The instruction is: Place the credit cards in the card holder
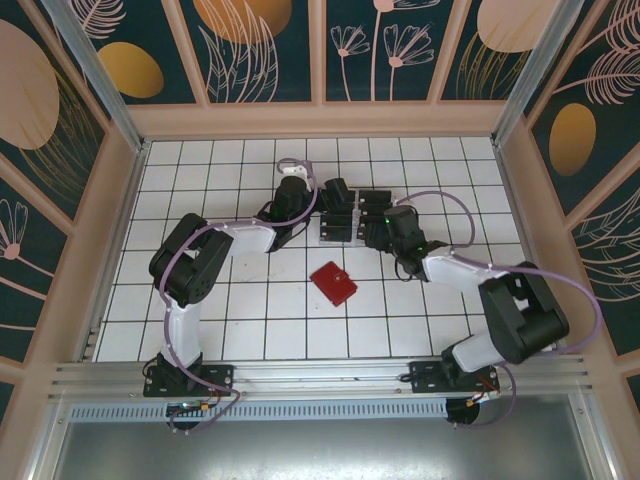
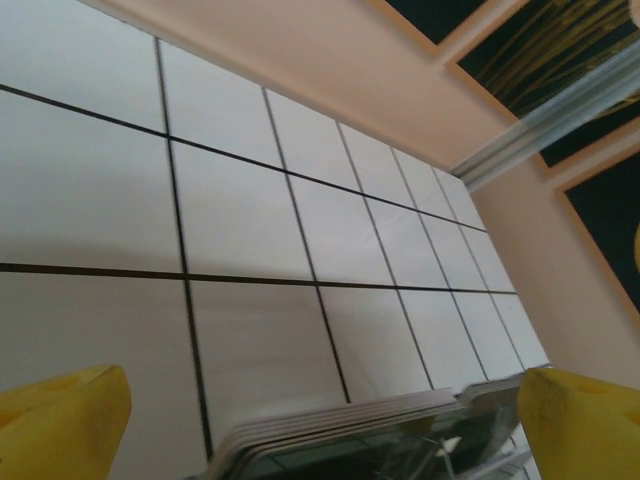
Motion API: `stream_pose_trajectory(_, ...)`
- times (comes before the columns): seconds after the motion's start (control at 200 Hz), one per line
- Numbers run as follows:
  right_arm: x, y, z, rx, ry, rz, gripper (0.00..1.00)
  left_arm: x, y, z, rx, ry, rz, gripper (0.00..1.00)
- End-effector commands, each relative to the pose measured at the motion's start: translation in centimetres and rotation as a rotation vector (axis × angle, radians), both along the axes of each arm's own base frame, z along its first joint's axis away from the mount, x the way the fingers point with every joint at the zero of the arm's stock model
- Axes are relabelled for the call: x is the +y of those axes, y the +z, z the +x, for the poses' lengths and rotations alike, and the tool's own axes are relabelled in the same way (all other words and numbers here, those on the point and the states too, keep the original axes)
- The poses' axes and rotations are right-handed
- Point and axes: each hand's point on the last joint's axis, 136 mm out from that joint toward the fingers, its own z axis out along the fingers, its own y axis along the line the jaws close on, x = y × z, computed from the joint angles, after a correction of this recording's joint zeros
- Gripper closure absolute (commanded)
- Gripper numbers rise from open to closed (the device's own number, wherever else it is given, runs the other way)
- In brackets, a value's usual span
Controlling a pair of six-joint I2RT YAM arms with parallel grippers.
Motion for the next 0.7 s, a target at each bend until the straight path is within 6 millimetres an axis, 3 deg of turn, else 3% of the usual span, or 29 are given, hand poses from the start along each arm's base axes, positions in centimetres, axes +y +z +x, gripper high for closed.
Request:
stream_pose_trajectory(0.0, -0.2, 1.2, -2.1, 0.011, 0.030, 0.036, 0.22, 1.6, 1.5, 0.0, -0.016, 0.070, 0.033, 0.01)
stream_pose_trajectory(0.205, 0.8, 2.9, -6.0, 0.011, 0.087, 0.123, 0.23, 4.4, 4.7, -0.4, -0.075, 0.164, 0.098, 0.01)
stream_pose_trajectory(0.43, 4.3, 1.0, -9.4, 0.067, 0.171, 0.168, 0.23, 8.1, 8.0, -2.8, -0.094, 0.236, 0.178, 0.01)
stream_pose_trajectory(0.555, 6.2, -0.5, -10.3, 0.103, 0.205, 0.188, 0.24, 10.6, 8.1, -4.5, -0.045, 0.311, 0.189, 0.01)
stream_pose_trajectory(0.586, 6.6, -0.9, -10.5, 0.111, 0.210, 0.188, 0.24, 11.5, 6.9, -5.2, -0.008, 0.337, 0.203, 0.01)
stream_pose_trajectory(0.696, 7.5, -2.0, -10.9, 0.136, 0.222, 0.187, 0.24, 13.4, 5.3, -6.4, 0.068, 0.393, 0.252, 0.01)
